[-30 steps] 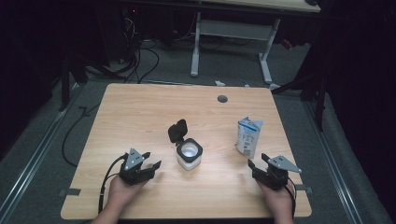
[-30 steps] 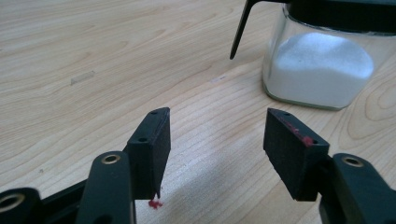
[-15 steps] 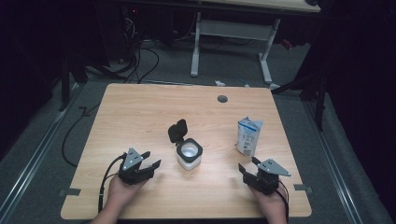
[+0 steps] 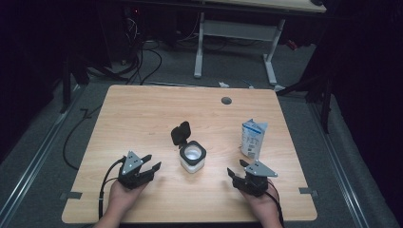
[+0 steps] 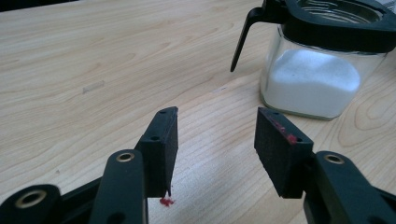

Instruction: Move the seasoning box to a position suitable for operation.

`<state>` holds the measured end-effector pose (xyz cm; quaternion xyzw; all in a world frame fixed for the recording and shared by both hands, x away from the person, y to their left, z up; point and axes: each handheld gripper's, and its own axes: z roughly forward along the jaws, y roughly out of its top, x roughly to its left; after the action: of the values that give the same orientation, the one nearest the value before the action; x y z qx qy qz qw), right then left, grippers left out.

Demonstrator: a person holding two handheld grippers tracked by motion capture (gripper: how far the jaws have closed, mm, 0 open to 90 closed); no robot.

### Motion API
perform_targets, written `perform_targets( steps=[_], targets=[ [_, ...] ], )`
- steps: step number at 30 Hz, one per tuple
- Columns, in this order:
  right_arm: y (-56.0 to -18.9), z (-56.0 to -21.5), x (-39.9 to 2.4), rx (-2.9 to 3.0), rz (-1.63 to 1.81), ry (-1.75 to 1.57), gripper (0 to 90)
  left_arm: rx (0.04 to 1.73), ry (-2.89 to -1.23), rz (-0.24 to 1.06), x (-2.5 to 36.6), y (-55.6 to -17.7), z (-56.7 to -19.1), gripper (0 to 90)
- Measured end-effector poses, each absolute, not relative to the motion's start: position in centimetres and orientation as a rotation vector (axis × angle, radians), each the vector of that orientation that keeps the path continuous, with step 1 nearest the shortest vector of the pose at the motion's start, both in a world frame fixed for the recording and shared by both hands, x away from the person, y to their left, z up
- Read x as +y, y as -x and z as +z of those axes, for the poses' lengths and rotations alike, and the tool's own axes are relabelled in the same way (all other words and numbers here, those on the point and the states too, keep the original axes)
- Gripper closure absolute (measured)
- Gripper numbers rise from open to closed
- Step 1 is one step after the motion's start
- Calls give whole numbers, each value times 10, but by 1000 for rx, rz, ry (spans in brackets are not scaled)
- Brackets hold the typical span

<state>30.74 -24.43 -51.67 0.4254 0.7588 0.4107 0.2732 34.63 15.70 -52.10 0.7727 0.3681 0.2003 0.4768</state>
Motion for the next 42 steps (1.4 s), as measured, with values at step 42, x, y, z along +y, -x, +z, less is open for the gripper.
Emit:
perform_targets(
  steps=[42],
  targets=[
    [-324, -516, -198, 2165, 1159, -1048, 537, 988, -1741, 419, 130, -379, -497, 700]
  ],
)
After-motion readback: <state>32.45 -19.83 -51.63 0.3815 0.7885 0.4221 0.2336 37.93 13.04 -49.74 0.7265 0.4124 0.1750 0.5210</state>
